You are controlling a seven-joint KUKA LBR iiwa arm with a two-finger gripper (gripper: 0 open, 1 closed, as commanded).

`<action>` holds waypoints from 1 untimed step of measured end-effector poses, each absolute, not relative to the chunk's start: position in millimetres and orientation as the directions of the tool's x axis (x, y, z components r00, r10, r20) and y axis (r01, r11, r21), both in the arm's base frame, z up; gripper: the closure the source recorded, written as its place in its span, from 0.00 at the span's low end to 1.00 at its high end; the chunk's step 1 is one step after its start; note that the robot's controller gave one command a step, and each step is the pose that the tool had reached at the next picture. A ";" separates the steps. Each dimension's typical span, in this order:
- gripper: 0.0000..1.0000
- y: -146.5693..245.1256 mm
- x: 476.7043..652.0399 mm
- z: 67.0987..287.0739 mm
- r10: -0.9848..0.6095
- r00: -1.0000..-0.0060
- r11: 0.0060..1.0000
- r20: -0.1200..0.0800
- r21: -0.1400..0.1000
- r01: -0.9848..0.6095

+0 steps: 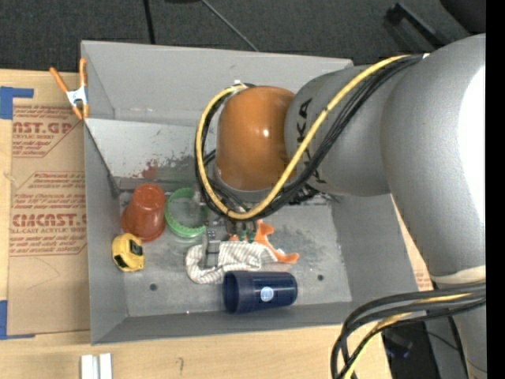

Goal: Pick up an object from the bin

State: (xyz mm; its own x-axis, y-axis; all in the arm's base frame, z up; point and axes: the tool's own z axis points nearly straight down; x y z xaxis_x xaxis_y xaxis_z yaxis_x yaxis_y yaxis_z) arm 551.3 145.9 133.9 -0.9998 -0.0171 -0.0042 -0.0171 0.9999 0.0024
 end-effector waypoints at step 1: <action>0.00 127.6 540.2 116.9 -0.106 -0.994 0.994 0.003 0.000 -0.106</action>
Offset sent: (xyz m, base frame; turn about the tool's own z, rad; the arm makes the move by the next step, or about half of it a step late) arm -0.0018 -0.0692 0.0128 -0.2221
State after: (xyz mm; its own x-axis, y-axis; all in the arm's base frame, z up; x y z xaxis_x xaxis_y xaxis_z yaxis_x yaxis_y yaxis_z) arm 540.2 127.6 116.9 -0.9944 -0.1058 0.0033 -0.1058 0.9944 -0.0002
